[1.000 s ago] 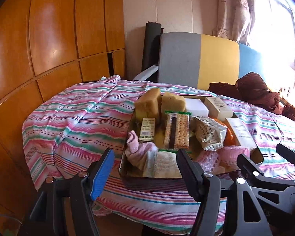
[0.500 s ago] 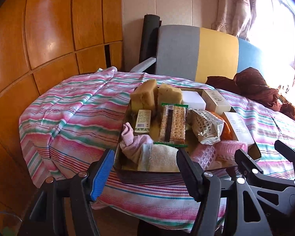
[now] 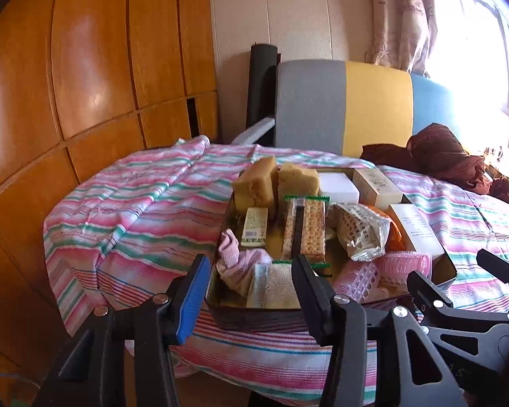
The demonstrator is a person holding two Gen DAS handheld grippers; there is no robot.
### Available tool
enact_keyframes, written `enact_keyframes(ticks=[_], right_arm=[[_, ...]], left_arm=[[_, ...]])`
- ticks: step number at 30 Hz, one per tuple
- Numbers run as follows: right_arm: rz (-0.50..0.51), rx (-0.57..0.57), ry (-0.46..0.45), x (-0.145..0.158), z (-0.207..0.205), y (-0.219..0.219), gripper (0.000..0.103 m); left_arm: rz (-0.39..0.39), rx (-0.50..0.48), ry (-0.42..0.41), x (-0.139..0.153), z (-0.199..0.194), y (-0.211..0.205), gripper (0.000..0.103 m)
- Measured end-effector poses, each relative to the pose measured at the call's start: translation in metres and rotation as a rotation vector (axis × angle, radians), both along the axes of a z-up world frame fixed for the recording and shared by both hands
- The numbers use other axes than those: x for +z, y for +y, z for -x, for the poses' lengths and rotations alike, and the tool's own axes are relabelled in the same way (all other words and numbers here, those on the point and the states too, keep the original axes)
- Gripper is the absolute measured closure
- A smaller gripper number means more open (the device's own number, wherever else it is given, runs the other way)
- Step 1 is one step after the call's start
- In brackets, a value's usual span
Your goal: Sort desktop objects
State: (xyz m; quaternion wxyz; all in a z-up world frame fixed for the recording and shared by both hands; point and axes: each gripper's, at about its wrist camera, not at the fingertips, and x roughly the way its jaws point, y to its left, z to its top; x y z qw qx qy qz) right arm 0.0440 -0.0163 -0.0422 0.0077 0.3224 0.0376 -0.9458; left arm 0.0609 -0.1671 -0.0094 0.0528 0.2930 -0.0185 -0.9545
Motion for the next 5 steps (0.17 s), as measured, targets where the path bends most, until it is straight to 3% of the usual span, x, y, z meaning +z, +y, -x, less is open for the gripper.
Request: enact_keyframes(ticks=[5], right_arm=[[0.001, 0.003, -0.003, -0.0010, 0.0002, -0.0006, 0.000]], left_arm=[[-0.009, -0.021, -0.007, 0.0038, 0.0011, 0.0025, 0.052]])
